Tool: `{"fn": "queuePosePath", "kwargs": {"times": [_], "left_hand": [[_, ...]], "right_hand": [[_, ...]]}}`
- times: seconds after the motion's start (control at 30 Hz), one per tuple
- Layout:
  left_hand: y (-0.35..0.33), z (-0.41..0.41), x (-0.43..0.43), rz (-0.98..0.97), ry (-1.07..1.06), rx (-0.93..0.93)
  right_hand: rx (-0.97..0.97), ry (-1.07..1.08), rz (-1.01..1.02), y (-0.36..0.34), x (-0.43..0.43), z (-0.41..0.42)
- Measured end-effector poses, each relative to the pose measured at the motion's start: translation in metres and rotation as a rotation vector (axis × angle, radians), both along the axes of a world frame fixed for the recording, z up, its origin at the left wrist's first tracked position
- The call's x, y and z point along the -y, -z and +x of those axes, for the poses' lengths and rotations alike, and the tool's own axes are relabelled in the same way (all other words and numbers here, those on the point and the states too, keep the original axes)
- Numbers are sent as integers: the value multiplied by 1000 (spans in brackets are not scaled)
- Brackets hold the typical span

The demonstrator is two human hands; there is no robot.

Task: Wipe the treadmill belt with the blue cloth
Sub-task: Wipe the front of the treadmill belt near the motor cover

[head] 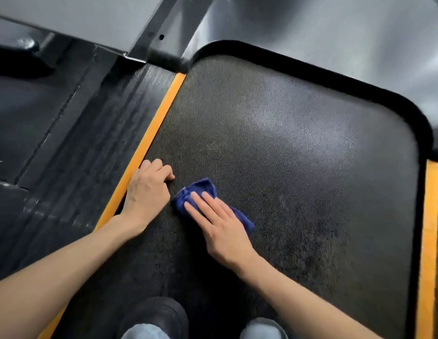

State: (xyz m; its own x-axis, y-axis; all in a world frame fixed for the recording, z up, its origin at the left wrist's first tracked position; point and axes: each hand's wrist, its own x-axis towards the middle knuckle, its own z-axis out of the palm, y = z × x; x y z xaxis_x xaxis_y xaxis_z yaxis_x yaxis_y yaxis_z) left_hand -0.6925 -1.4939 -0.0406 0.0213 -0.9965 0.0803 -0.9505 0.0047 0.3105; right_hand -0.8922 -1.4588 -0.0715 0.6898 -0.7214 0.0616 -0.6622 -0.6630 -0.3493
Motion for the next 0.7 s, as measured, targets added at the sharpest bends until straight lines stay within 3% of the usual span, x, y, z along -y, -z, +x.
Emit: {"fn": "queuePosePath", "kwargs": {"times": [0.07,0.13,0.2,0.3,0.37,0.4,0.47,0.57,0.63,0.7], "left_hand": [[-1,0,-2,1,0,33],[-4,1,-7,-13,41,42],[-7,-2,-9,-28,143,17],[-9,-13,-7,4,279,16],[-8,-18,-4,29,311,6],[-8,-20,-4,41,309,-6],[-6,-22,-3,64,303,-24],[-4,-23,-2,78,292,-6],[-2,-24,-2,75,267,-14],[-3,-26,0,67,238,-32]], "right_hand": [[-65,-181,-52,-3,19,-24],[-93,-138,-77,-6,51,-57],[-88,116,-110,-6,84,-105],[-40,662,-54,-5,107,-162],[-9,948,-76,-3,99,-143],[-1,980,-100,-2,86,-120],[18,782,-100,1,49,-68],[-9,276,-25,0,-7,-15],[-50,24,-44,1,-7,-35],[-88,22,-76,3,16,-83]]}}
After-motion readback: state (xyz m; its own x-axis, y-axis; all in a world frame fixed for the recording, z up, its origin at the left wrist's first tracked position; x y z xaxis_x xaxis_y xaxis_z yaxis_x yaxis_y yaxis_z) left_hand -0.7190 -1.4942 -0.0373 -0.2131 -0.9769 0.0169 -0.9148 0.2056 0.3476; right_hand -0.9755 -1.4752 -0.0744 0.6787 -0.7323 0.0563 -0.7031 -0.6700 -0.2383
